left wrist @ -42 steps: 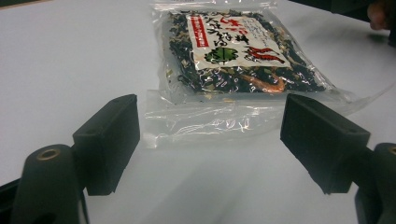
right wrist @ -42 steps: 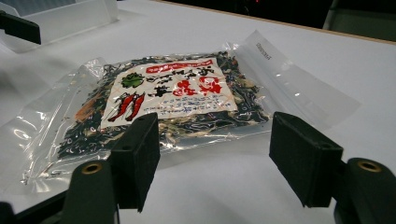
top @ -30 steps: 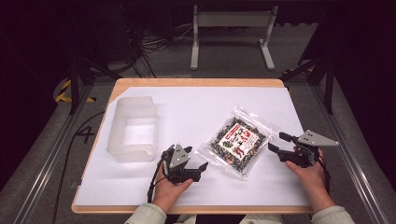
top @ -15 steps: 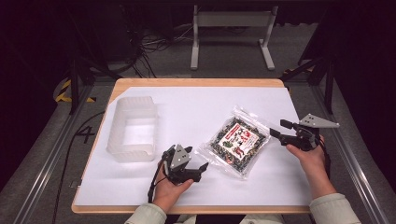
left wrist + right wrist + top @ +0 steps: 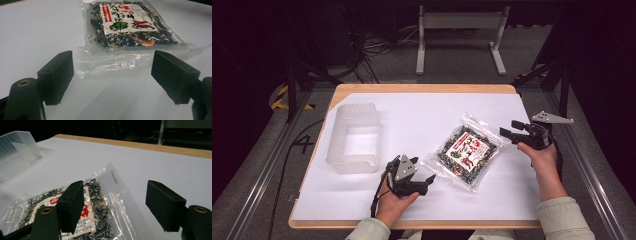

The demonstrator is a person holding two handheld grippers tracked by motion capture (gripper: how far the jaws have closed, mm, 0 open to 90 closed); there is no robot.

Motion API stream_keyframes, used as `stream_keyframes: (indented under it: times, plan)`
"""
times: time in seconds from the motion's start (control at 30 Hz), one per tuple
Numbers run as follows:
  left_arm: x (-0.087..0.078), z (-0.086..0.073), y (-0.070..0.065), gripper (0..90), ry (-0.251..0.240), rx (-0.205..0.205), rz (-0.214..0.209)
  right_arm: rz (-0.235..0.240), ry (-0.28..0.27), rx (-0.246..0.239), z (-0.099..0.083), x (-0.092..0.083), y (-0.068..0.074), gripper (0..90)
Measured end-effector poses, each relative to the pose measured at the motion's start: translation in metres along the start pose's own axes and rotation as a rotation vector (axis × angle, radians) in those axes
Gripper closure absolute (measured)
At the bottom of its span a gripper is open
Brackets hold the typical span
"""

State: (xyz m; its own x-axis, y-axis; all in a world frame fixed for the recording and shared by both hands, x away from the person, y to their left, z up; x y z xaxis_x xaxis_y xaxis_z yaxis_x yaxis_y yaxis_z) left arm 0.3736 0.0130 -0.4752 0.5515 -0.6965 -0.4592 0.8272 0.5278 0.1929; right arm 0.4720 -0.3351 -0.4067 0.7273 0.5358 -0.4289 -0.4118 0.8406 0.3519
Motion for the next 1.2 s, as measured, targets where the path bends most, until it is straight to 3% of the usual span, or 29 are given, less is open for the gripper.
stream_keyframes:
  times: [0.07, 0.13, 0.37, 0.53, 0.77, 1.2]
  plan:
    - [0.000, 0.000, 0.000, 19.5, 0.000, -0.001, -0.001, -0.012, 0.003, 0.004, 0.000, 0.002, -0.004, 28.7]
    - [0.000, 0.000, 0.000, 19.5, -0.001, -0.001, -0.002, -0.035, 0.025, 0.046, -0.003, 0.005, -0.013, 25.5]
    - [0.001, 0.000, 0.000, 19.6, 0.013, 0.007, 0.012, -0.090, 0.028, 0.076, -0.009, 0.007, -0.029, 26.1]
    - [0.002, -0.001, 0.000, 19.5, 0.016, 0.008, 0.013, -0.046, 0.095, 0.161, -0.018, 0.011, -0.039, 33.1]
    - [0.002, -0.001, 0.000, 19.5, 0.023, 0.013, 0.014, -0.058, 0.135, 0.169, -0.026, 0.018, -0.043, 33.2]
    - [0.002, -0.001, 0.000, 19.5, 0.023, 0.009, 0.015, -0.013, 0.214, 0.200, -0.040, 0.033, -0.043, 42.6]
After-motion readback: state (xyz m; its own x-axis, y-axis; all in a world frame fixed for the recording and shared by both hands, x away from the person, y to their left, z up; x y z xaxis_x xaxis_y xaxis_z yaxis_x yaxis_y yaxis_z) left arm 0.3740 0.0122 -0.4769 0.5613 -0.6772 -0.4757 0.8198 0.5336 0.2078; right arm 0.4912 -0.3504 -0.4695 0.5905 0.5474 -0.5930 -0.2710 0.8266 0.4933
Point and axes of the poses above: each handheld gripper's, and its own axes: x roughly forward along the jaws, z roughly out of its top, y roughly to its left, the point moved 6 cm from there along x, roughly forward along the jaws, and after that the axes turned 14 degrees about x, right-handed, at the moved point
